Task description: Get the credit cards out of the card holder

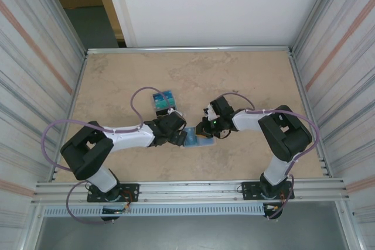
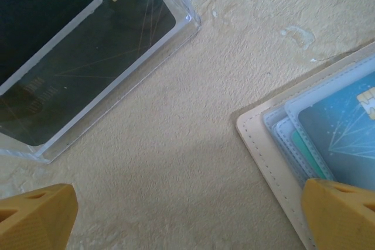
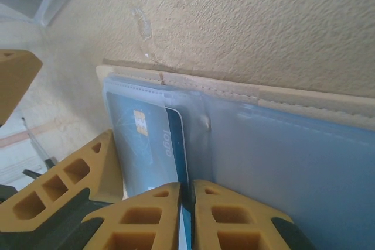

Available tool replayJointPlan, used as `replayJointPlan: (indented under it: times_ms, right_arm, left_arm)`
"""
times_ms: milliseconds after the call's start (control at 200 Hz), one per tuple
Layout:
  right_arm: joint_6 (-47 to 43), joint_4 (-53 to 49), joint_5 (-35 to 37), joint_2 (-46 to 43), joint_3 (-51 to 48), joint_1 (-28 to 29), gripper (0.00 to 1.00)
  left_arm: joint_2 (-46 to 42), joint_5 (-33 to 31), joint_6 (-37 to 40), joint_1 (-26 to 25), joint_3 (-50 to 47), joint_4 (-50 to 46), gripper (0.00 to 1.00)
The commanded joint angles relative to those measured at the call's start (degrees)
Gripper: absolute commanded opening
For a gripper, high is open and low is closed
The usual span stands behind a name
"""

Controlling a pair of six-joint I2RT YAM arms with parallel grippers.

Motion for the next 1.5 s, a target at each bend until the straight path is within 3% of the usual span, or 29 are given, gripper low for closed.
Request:
replayJointPlan:
  times_ms: [0, 346, 581, 777, 1493]
  right_arm:
    - [2.17, 4.29, -3.38, -1.9, -0.97, -0.37, 0.12]
    - [3.77, 8.38, -5.09, -1.56, -2.3, -0.67, 0.12]
    - [3.52, 8.6, -4.91, -1.85, -3.08, -1.24, 0.04]
    - [1.24, 4.74, -2.46, -3.56, -3.27, -2.26, 0.0]
    - [-6.25, -6.67, 0.44, -5.53, -1.73, -6.65, 0.0]
  left_arm:
    - [0.79, -1.74, -0.58, -0.88, 1.24, -2.96, 0.99]
    - [1.68, -2.9, -0.4, -2.02, 2.54, -4.19, 0.99]
    - [2.01, -3.4, -0.21, -2.08, 3.23, -4.53, 0.99]
    - [2.17, -4.16, -0.2, -2.12, 3.22, -5.25, 0.99]
    - [2.03, -5.17, 2.23, -2.16, 3.67, -4.51, 0.99]
